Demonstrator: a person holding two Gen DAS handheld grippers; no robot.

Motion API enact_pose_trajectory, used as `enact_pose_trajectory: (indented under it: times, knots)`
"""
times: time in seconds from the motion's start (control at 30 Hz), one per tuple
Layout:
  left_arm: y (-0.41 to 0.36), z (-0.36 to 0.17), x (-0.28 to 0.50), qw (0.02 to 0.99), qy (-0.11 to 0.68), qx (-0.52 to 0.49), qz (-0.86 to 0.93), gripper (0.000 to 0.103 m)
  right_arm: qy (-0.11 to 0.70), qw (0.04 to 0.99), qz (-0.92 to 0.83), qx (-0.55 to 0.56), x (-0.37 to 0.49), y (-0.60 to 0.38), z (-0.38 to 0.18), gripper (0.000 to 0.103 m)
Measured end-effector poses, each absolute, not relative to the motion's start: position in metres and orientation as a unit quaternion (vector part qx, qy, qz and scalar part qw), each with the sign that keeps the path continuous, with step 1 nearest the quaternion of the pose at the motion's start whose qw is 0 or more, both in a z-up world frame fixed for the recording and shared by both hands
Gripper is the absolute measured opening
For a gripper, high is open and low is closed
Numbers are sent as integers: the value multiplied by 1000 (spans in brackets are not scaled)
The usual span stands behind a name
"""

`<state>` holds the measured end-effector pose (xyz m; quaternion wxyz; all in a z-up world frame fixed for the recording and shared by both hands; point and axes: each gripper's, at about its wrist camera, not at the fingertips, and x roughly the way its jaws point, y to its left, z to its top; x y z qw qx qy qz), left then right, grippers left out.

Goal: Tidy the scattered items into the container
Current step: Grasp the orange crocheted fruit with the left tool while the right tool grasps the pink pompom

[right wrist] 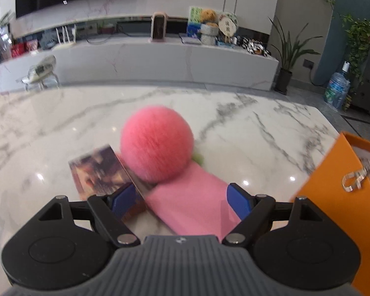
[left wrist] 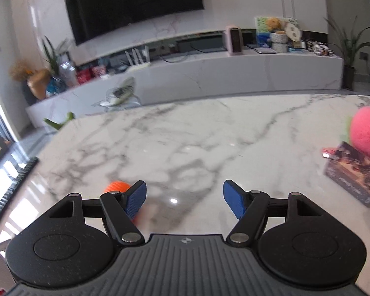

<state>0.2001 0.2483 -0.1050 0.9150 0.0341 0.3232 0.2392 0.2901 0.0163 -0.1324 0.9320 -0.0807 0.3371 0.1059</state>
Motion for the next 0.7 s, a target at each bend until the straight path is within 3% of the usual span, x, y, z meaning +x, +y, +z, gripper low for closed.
enact_pose_trajectory:
  times: [0.1,0.43,0.6,0.7]
  knots:
    - [263,-102,198,906,303,45,292,89,323,937,112,-73,299,24,-129,83]
    - [314,-124,204,880,338,-3,332,89,311,942,110,-58,335,44,-134,90]
    - [312,-134,205,881,344,2,326,89,319,940,101,-58,346,48,-144,89]
    - [312,-137,205,882,340,-2,326,88,330,937,97,-54,353,47,-151,84]
